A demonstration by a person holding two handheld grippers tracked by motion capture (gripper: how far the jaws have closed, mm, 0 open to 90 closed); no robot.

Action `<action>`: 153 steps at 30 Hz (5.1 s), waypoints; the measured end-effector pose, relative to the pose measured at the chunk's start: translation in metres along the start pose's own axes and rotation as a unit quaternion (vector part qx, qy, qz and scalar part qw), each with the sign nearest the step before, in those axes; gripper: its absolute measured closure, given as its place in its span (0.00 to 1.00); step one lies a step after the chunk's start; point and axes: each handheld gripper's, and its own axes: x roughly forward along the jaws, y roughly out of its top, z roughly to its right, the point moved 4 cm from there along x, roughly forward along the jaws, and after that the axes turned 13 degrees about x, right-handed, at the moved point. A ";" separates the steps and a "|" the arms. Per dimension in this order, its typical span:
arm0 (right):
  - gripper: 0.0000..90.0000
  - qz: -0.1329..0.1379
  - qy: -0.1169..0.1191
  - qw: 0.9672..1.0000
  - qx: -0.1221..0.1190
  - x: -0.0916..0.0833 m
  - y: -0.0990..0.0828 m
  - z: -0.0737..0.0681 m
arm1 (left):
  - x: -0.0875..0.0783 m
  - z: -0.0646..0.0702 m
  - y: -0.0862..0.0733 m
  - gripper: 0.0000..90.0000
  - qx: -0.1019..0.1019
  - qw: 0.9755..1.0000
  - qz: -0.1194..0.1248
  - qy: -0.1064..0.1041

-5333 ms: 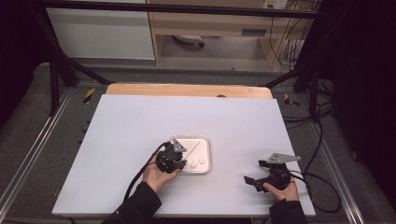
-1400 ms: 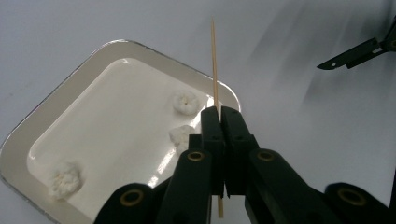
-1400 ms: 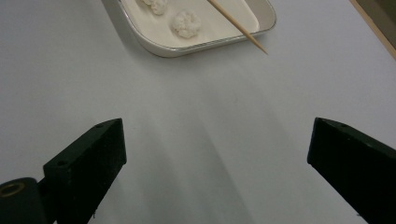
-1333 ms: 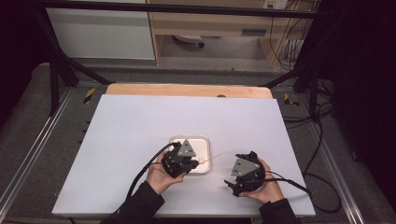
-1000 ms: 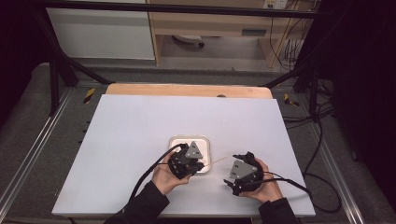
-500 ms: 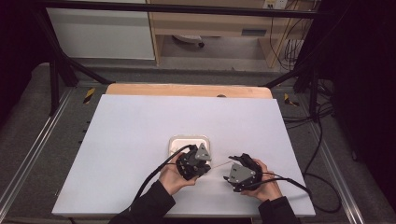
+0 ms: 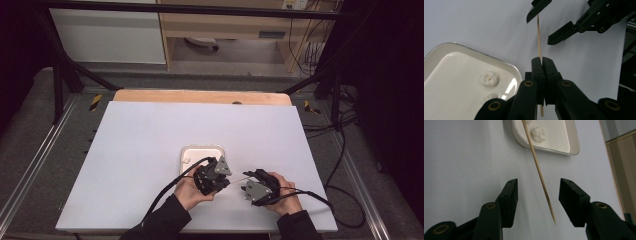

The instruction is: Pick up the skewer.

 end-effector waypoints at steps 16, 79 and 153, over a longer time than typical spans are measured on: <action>0.84 -0.003 0.000 0.998 -0.070 0.001 0.002 -0.004 | 0.003 0.004 0.004 0.99 0.011 1.000 -0.002 -0.014; 0.99 -0.040 0.001 0.988 -0.146 -0.002 0.006 -0.009 | 0.019 0.005 -0.001 0.98 0.052 0.988 -0.139 -0.051; 0.01 0.036 0.050 0.903 0.426 0.012 0.024 0.029 | -0.085 -0.008 -0.136 0.98 -0.131 0.980 0.067 0.133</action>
